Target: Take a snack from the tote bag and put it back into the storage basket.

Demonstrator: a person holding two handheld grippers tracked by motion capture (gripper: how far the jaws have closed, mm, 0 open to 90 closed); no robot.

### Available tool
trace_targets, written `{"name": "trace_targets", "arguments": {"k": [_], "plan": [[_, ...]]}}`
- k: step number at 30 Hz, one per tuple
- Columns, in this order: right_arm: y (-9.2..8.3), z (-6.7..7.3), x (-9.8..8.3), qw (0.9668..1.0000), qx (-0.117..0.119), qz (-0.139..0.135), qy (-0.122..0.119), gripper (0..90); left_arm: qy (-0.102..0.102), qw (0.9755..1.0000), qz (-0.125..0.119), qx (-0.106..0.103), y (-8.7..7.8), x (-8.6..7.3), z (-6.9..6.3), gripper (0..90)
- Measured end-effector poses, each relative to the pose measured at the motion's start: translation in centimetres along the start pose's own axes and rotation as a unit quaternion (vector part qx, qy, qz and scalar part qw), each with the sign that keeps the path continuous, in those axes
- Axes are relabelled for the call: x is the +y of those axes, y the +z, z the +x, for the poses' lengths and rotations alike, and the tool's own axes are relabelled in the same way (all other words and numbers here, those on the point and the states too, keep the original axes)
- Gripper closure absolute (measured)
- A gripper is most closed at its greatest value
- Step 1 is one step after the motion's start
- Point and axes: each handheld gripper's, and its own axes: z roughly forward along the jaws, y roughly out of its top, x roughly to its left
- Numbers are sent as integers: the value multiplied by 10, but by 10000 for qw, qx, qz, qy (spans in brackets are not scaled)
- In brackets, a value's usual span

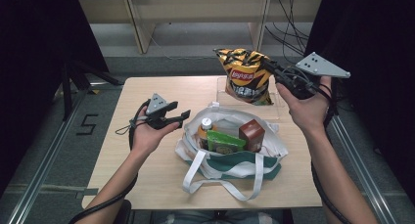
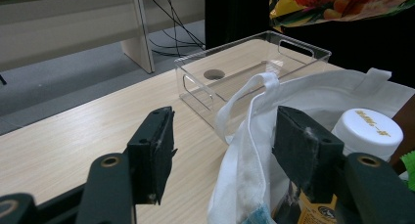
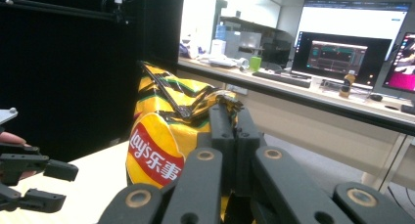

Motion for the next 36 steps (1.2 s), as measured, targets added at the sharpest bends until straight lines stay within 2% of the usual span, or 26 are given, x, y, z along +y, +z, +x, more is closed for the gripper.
{"name": "trace_targets", "arguments": {"k": [1, 2, 11, 12, 17, 18, 19, 23, 24, 36], "plan": [[0, -1, 0, 10000, -74, -23, -30, 900, -12, 10000, -12, -10, 0, 0, 0, 398], [-1, -2, 1, 10000, -34, -3, -8, 900, -20, 10000, -21, -17, 0, 0, 0, 399], [0, -13, -1, 9998, -202, -11, 61, 900, -23, 10000, -33, -16, 0, 0, 0, 398], [0, -14, -2, 9996, -279, -26, 53, 900, -27, 10000, -32, -14, 0, 0, 0, 398], [1, -20, -4, 9994, -349, -13, 67, 900, -3, 10000, -47, -15, -1, 1, 0, 397], [1, -20, -5, 9993, -333, 44, 158, 900, -4, 10000, -50, -15, -1, 1, 0, 397], [2, -21, -5, 9994, -334, 6, 90, 900, -10, 10000, -58, -10, -1, 1, 0, 397], [2, -23, -8, 9990, -398, 22, 183, 900, -10, 10000, -85, -4, -1, 1, 0, 396], [3, -25, -9, 9990, -420, 11, 137, 900, -13, 10000, -92, -9, -1, 1, 0, 396], [7, -33, -12, 9983, -535, 24, 218, 900, -2, 9999, -126, -2, -2, 2, 0, 395]]}}
